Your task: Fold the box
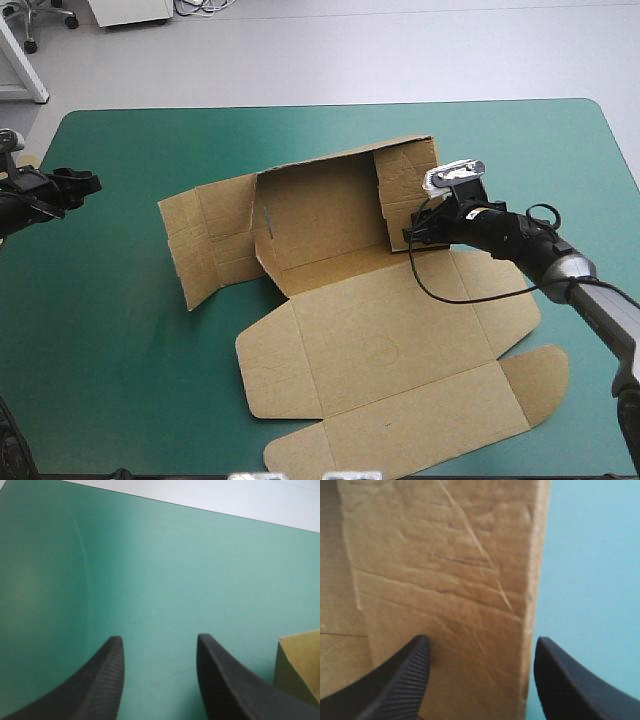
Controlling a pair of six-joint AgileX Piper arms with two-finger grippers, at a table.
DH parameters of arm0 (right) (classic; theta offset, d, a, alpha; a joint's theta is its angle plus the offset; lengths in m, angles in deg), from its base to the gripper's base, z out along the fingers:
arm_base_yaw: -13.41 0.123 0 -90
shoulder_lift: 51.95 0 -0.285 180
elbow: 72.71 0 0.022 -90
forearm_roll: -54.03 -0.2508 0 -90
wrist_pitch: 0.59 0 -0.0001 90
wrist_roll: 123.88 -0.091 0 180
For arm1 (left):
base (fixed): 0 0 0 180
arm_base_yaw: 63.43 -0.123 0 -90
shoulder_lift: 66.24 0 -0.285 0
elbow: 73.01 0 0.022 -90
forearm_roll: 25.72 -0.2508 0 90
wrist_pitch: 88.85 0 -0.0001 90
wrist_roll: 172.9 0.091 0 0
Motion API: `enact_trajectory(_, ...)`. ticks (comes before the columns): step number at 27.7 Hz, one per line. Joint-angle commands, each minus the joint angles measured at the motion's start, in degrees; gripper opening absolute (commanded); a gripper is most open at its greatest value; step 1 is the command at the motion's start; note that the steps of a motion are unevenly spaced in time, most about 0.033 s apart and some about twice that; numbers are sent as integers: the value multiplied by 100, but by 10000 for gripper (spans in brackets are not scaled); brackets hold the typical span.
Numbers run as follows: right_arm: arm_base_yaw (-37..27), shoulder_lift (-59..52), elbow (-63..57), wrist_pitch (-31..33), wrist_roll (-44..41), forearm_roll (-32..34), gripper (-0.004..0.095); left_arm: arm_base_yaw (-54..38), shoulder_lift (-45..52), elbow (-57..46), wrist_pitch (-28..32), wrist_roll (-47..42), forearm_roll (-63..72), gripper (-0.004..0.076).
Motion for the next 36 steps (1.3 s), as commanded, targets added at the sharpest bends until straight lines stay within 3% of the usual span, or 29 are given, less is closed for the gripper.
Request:
enact_trajectory(1,-11,41,550,27,47,-44,453,35,158,158,227,0,228,327)
enact_trajectory(2,-11,73,611,64,47,-44,377,35,158,158,227,0,228,327)
enact_trajectory(3,-11,88,686,94,47,-44,212,35,158,158,227,0,228,327)
enact_trajectory(5,-11,88,799,166,47,7,-20,35,158,158,227,0,228,327)
enact_trajectory(11,-32,88,1275,585,-277,72,-8,35,158,158,227,0,228,327)
enact_trajectory(15,-32,192,1828,1071,-1100,829,-7,35,158,158,217,0,228,319)
enact_trajectory(20,-42,661,2845,2362,-1923,1760,-8,35,158,158,204,0,228,316)
enact_trajectory(34,-425,2248,5849,5609,-2291,1827,-8,35,158,158,106,0,241,314)
enact_trajectory(36,-489,2440,6074,5710,-2438,1810,-7,35,158,158,97,0,241,314)
